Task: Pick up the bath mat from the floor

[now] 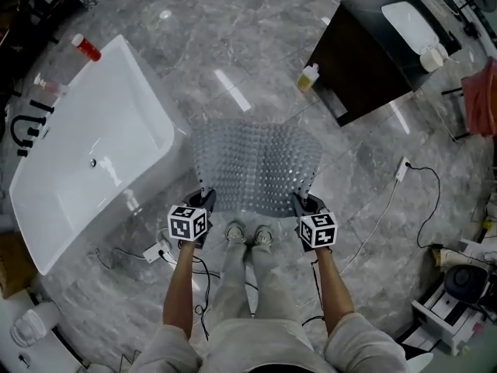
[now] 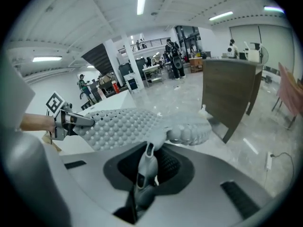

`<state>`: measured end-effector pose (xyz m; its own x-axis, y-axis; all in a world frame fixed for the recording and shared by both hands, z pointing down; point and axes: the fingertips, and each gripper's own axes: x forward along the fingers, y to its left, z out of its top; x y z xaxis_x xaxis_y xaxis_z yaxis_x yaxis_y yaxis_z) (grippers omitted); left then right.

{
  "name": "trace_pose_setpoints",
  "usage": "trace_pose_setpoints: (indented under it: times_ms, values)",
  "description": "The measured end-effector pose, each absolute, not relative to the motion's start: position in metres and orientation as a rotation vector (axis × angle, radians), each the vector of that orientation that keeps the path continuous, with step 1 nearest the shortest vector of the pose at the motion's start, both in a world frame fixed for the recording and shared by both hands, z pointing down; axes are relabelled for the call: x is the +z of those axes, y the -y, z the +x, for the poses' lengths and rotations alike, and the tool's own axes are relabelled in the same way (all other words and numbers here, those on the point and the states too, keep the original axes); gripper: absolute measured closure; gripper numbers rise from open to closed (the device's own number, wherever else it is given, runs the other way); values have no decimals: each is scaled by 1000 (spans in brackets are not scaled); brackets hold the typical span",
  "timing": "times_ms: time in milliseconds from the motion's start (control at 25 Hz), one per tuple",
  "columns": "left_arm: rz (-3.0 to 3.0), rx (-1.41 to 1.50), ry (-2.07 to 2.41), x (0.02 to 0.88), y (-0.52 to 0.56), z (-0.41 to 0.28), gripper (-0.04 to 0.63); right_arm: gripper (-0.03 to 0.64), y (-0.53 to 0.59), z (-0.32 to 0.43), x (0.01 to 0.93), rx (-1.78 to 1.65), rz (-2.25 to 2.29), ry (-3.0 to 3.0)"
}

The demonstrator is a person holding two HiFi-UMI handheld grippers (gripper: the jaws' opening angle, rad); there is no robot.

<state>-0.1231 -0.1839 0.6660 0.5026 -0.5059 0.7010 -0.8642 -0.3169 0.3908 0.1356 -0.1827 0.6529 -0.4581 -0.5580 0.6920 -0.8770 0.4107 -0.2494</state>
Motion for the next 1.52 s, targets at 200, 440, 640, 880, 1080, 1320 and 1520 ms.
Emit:
trace_pose_setpoints:
  times_ms: [200, 440, 640, 880, 1080, 1320, 1520]
  values:
    - [2078, 531, 1175, 579, 200, -122, 548, 566, 196, 134, 568, 724, 1289, 2242]
    - [2163, 464, 1211, 492, 210, -115, 548, 568, 207, 140, 478, 621, 1359, 2316]
    - [2238, 440, 1219, 436, 211, -107, 549, 568, 211, 143, 418, 523, 1393, 2357]
    - [2284, 341, 1262, 382, 215, -111, 549, 568, 214, 142, 360, 421, 1442, 2407]
    - [2329, 317, 1291, 345, 210, -119, 549, 568, 208, 138, 325, 364, 1478, 2444]
    - [2375, 295, 1313, 324, 211, -114, 549, 568, 205, 141, 306, 319, 1499, 2466]
    - [2395, 253, 1343, 310, 215, -115, 549, 568, 207, 142, 295, 286, 1509, 2472]
